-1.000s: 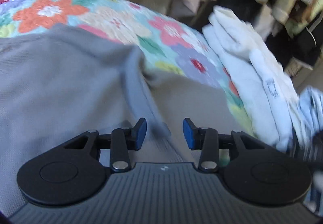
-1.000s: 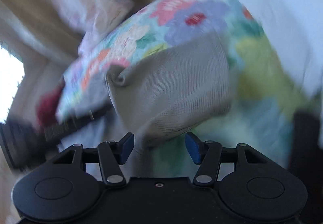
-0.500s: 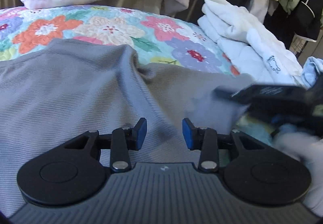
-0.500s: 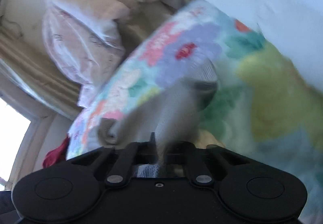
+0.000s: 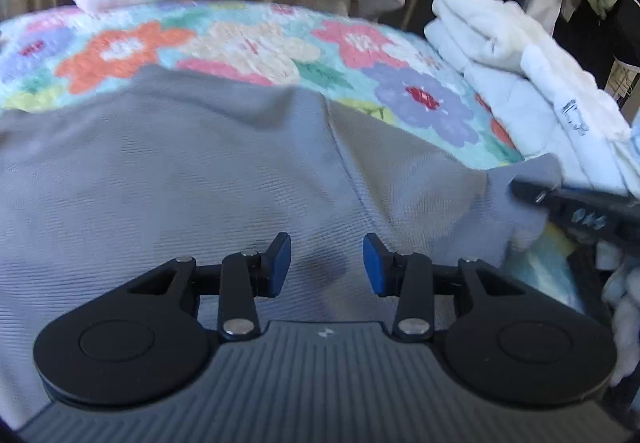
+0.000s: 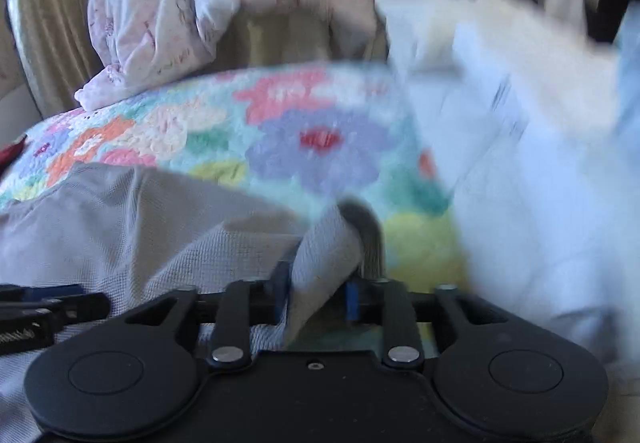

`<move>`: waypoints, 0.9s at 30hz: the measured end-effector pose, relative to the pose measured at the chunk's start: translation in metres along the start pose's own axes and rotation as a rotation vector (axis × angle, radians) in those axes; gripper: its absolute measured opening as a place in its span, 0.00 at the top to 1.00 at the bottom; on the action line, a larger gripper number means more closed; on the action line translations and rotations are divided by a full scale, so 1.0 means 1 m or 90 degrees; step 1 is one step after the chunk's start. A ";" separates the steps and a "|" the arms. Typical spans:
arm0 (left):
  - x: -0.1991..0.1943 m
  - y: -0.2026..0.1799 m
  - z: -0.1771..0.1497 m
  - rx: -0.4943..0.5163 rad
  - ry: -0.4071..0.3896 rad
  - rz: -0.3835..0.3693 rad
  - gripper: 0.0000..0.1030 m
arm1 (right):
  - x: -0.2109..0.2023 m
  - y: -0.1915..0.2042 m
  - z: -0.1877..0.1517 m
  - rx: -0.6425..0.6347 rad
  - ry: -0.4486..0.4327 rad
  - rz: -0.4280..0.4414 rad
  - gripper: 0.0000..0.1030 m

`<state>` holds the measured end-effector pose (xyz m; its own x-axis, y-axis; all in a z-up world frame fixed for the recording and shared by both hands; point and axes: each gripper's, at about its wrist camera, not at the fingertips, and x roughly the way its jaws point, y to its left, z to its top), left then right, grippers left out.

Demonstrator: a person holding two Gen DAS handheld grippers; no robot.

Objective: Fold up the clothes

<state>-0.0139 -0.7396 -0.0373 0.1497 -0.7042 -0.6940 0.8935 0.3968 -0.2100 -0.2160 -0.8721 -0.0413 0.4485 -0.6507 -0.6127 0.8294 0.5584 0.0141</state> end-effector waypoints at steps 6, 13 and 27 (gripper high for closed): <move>-0.093 0.065 -0.023 -0.045 -0.046 0.084 0.61 | -0.078 0.032 0.008 -0.133 -0.185 0.058 0.42; -0.209 0.173 -0.084 -0.103 -0.057 0.255 0.61 | -0.094 0.110 0.010 -0.180 -0.123 0.481 0.42; -0.220 0.330 -0.147 -0.470 -0.204 0.062 0.63 | -0.047 0.327 0.030 -0.293 0.159 0.625 0.42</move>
<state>0.1860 -0.3666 -0.0550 0.4260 -0.7370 -0.5247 0.3780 0.6719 -0.6369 0.0447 -0.6744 0.0160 0.7197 0.2708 -0.6393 -0.0747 0.9457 0.3165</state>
